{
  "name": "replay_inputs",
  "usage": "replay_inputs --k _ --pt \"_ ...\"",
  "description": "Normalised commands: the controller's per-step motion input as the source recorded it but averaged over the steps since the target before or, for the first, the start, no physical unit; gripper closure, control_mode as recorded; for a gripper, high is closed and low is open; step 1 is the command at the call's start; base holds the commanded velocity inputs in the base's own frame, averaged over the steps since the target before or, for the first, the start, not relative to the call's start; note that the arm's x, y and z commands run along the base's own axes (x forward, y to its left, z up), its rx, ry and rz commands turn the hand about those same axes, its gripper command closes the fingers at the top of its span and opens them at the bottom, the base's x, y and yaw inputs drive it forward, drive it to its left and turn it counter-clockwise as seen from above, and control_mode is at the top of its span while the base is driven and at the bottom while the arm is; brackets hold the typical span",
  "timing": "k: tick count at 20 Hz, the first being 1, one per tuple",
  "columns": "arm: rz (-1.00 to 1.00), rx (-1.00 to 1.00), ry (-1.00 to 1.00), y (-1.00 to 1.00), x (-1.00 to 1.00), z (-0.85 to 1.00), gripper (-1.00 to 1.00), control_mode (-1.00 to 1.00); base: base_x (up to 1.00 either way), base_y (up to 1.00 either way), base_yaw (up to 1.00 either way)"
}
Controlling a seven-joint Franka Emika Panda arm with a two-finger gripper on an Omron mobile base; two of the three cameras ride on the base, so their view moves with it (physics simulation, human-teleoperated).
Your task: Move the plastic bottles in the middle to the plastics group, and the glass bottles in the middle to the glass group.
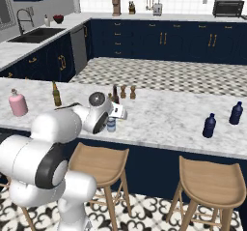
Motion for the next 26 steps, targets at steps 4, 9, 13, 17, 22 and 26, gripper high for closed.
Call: replay_inputs --k 4,9,13,17,22,26 --pt "-0.08 0.02 -0.09 -1.0 0.0 0.64 1.0 -1.0 0.0 0.0 0.0" --pt "-0.06 0.0 0.0 -1.0 0.33 0.55 1.0 -1.0 0.0 0.0 0.0" --pt "-0.04 0.0 0.03 -1.0 0.38 0.11 1.0 -1.0 0.0 0.0 0.0" --pt "-0.07 -0.05 0.16 -0.85 0.34 -0.07 1.0 -1.0 0.0 0.0 0.0" --pt "-0.01 -0.14 0.27 -0.34 0.27 -0.42 1.0 -1.0 0.0 0.0 0.0" --pt "0.0 -0.06 0.13 -0.3 0.16 0.0 1.0 -1.0 0.0 0.0 0.0"
